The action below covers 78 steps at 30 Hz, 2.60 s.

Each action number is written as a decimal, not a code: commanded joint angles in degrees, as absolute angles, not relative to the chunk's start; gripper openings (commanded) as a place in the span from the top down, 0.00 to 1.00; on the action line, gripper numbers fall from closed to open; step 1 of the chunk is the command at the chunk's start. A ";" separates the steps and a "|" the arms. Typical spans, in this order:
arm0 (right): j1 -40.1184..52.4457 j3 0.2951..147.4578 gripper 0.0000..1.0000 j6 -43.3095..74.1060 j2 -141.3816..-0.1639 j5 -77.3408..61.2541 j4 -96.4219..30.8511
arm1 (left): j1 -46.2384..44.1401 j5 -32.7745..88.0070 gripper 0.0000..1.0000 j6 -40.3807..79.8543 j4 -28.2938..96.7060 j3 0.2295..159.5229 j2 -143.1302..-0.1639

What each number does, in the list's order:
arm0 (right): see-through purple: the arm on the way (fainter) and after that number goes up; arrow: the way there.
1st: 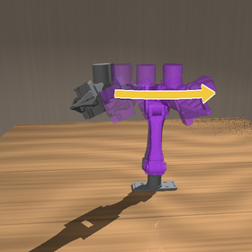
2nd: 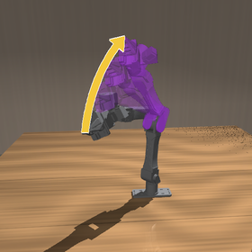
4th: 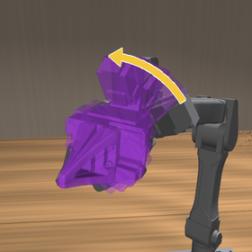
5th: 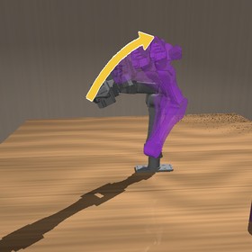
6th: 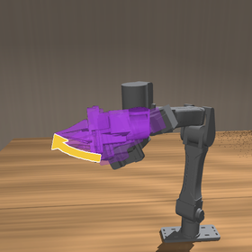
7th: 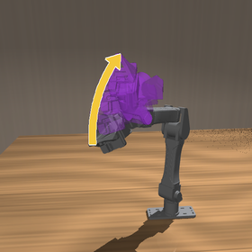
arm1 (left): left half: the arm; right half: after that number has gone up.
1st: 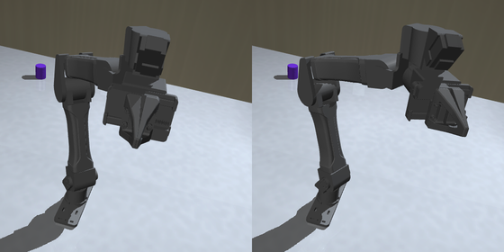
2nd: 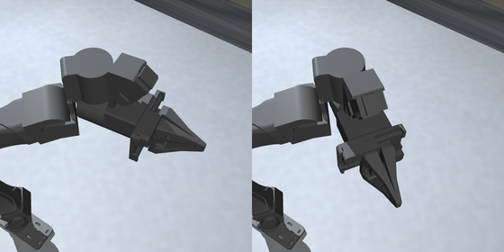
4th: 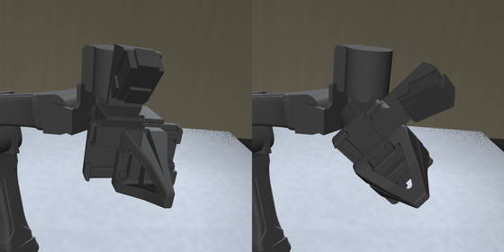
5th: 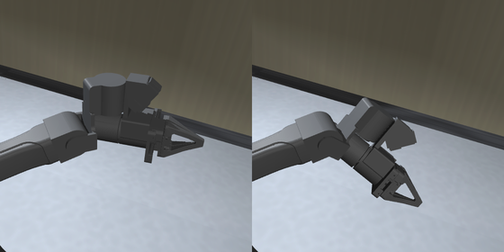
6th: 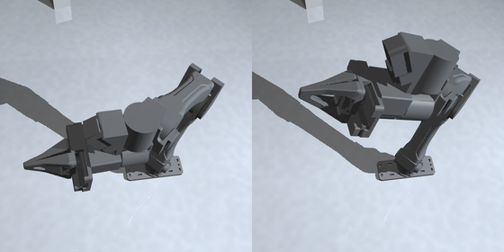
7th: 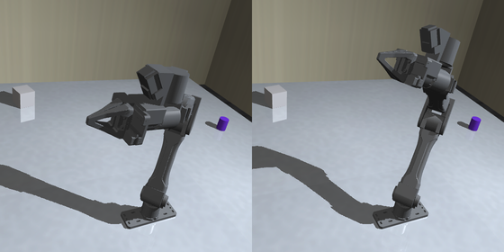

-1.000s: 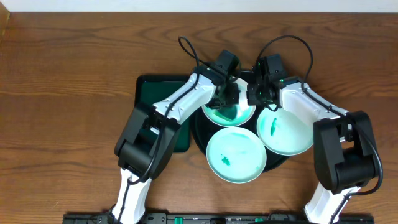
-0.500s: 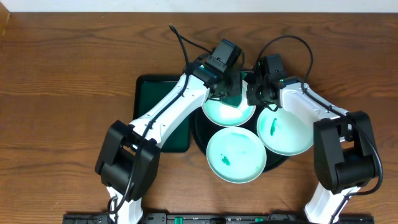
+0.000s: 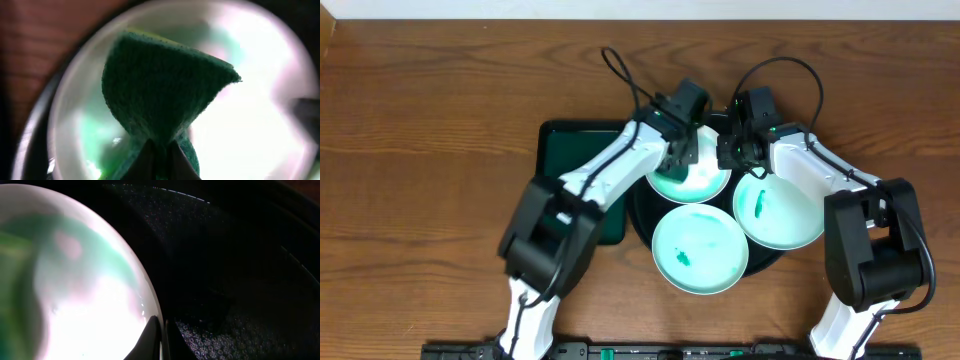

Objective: Clean dirty plates on tray and stack at the side
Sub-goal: 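Carry the green sponge with the left gripper back to the green tray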

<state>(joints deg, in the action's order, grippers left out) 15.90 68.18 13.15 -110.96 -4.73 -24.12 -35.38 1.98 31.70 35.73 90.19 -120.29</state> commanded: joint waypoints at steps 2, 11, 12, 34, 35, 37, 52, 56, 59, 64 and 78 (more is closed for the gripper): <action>16.93 67.77 0.99 13.19 -110.91 -6.26 -23.92 | -37.26 3.16 0.93 32.21 35.35 89.27 -124.14; 16.93 67.75 0.99 13.19 -110.91 -6.26 -23.92 | -37.78 16.97 0.93 31.53 34.00 91.37 -120.81; 16.93 67.77 0.99 13.19 -110.91 -6.26 -23.92 | -37.69 17.12 0.93 31.55 34.00 91.64 -119.96; 16.93 67.77 0.99 13.19 -110.91 -6.26 -23.94 | -21.82 -5.63 0.93 21.45 64.25 89.25 -98.08; 16.93 67.77 0.99 13.19 -110.91 -6.26 -23.94 | -20.88 -5.61 0.93 21.50 64.16 88.25 -98.08; 16.93 67.77 0.99 13.19 -110.91 -6.26 -23.94 | -19.33 -5.61 0.92 21.47 62.52 85.45 -98.10; 16.93 67.77 0.99 13.19 -110.91 -6.26 -23.94 | -17.04 -5.61 0.93 21.54 45.71 64.75 -98.10; 16.93 67.75 0.99 13.19 -110.91 -6.26 -23.94 | -17.04 -5.39 0.73 21.69 45.45 64.38 -98.04; 16.93 67.77 0.99 13.19 -110.91 -6.26 -23.94 | -17.04 -4.95 0.54 22.57 45.76 65.73 -97.27; 16.93 67.77 0.98 13.19 -110.91 -6.26 -23.94 | -16.12 -4.97 0.42 26.30 45.71 68.86 -92.23; 16.93 67.75 0.97 13.19 -110.91 -6.26 -23.92 | 1.61 -4.99 0.23 29.23 47.72 71.16 -77.23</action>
<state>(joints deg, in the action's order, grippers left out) 15.94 68.18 13.08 -110.96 -4.86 -24.12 -1.06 -4.69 28.80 46.48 70.52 -77.47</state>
